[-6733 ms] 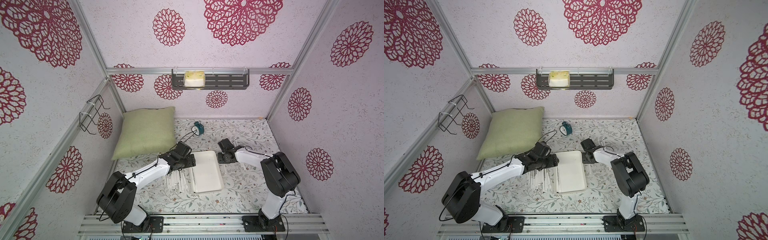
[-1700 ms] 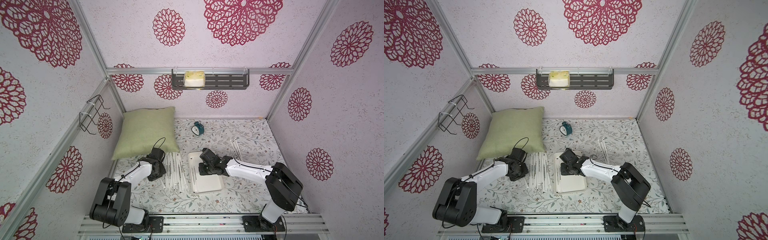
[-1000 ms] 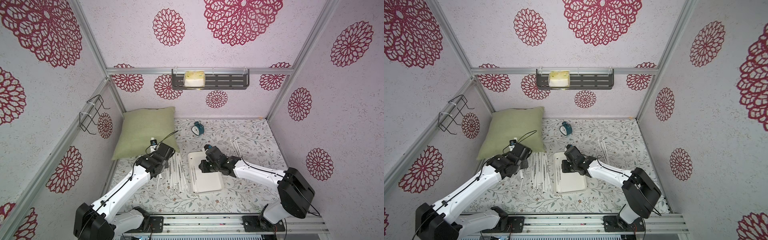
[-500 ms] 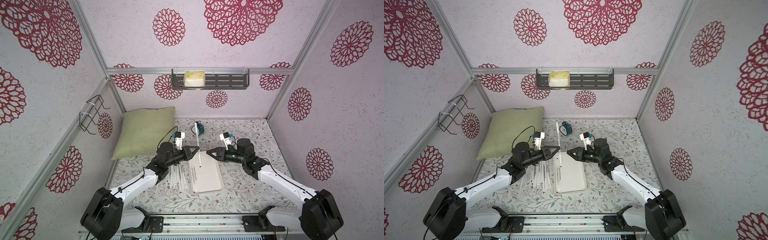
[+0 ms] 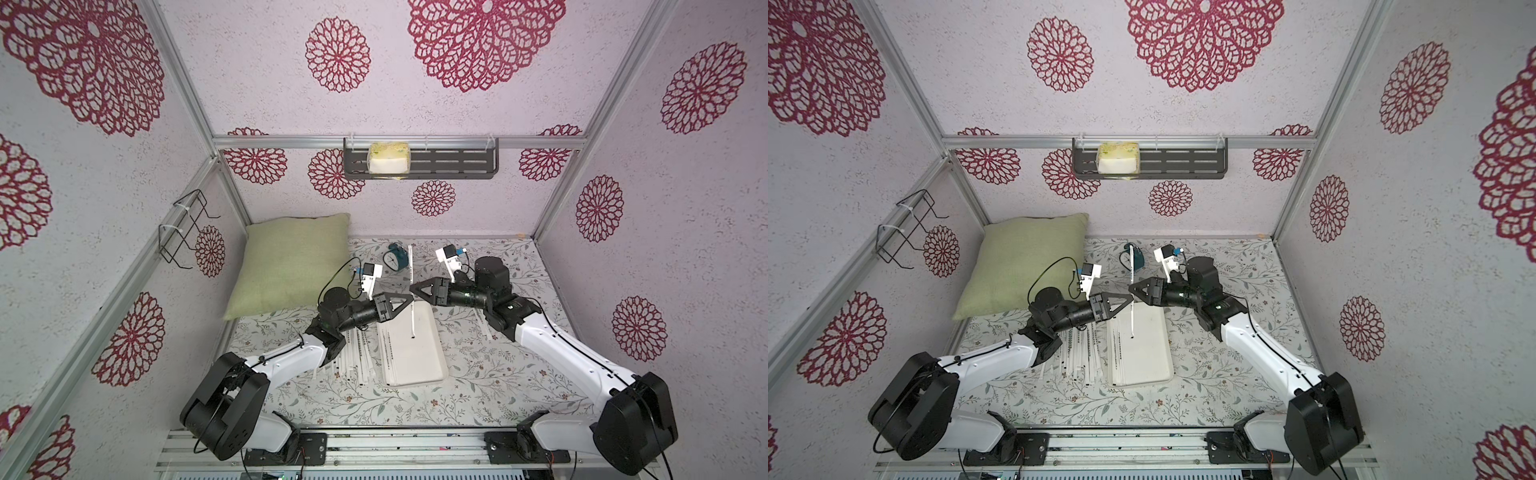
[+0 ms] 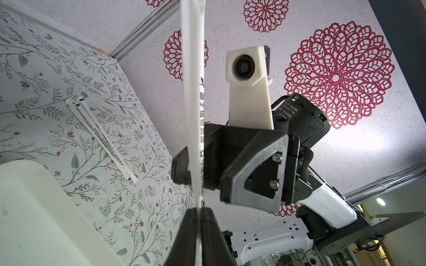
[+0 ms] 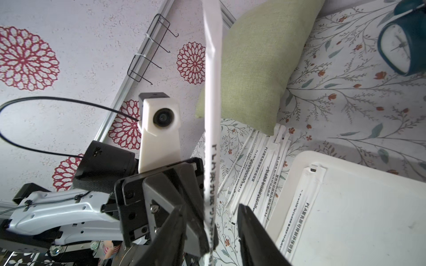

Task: Put the straws into the storage box
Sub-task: Place the straw in the storage box.

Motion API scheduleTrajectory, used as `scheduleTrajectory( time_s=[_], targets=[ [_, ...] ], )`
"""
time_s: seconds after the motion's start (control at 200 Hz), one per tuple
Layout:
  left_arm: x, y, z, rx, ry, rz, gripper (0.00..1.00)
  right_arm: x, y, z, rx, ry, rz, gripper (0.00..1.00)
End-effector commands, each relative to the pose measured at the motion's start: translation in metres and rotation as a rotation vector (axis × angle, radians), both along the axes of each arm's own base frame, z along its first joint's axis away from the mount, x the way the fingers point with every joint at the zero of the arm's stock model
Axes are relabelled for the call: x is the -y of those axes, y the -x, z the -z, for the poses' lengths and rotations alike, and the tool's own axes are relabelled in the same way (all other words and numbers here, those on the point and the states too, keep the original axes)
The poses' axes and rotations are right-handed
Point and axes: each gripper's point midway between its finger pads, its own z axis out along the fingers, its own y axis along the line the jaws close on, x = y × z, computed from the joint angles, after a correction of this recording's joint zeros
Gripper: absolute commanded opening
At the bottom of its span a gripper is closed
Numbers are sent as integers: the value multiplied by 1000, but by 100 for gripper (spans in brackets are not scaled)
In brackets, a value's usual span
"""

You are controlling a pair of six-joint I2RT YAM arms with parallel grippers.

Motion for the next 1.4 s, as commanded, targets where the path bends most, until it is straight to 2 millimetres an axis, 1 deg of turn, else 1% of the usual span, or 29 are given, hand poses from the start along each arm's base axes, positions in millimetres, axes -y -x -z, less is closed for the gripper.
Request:
scheduleTrajectory(
  time_s=[0.0, 0.09, 0.175, 0.295, 0.435, 0.47, 0.555, 0.64, 0.73, 0.785, 0.84, 0.886, 0.931, 0.996, 1.026, 1.091, 1.126, 1.216, 1.396],
  targets=[
    [3, 4, -2, 22, 3, 17, 10, 3, -9, -1, 44, 59, 20, 40],
    [3, 4, 1, 21, -10, 18, 10, 3, -15, 1, 40, 75, 29, 36],
    [4, 2, 5, 9, -19, 15, 10, 1, -18, -1, 41, 75, 35, 30],
    [4, 1, 12, -5, -33, 10, 10, -1, -19, 0, 30, 58, 34, 24],
    [3, 1, 20, -19, -48, 1, 12, -1, -17, 5, 7, 41, 39, 19],
    [2, 0, 23, -29, -53, -3, 15, -1, -18, 7, 2, 38, 43, 18],
    [-1, -1, 30, -52, -65, -18, 26, 0, -18, 13, -16, 32, 52, 15],
    [-7, 0, 42, -95, -89, -41, 43, 1, -18, 20, -35, 23, 68, 14],
    [-18, 4, 59, -144, -121, -70, 54, 2, -18, 31, -62, 30, 83, 14],
    [-31, 6, 73, -180, -165, -101, 57, 3, -17, 43, -82, 55, 101, 13],
    [-55, 4, 90, -231, -250, -177, 58, 3, -13, 59, -113, 93, 123, 13],
    [-81, 2, 101, -258, -348, -265, 59, 1, -6, 78, -144, 142, 145, 13],
    [-116, -3, 112, -293, -479, -405, 61, -3, 3, 98, -168, 201, 174, 13],
    [-165, -2, 116, -316, -656, -587, 66, -12, 16, 126, -186, 304, 206, 13],
    [-184, 0, 115, -322, -718, -659, 68, -15, 20, 137, -193, 349, 223, 13],
    [-212, 5, 111, -332, -802, -752, 71, -25, 26, 161, -213, 421, 231, 12],
    [-221, 8, 110, -333, -825, -779, 73, -29, 28, 169, -216, 446, 240, 12],
    [-235, 14, 113, -356, -857, -819, 76, -37, 28, 184, -225, 467, 239, 12],
    [-235, 17, 122, -390, -824, -822, 77, -40, 24, 204, -224, 521, 227, 12]
  ],
)
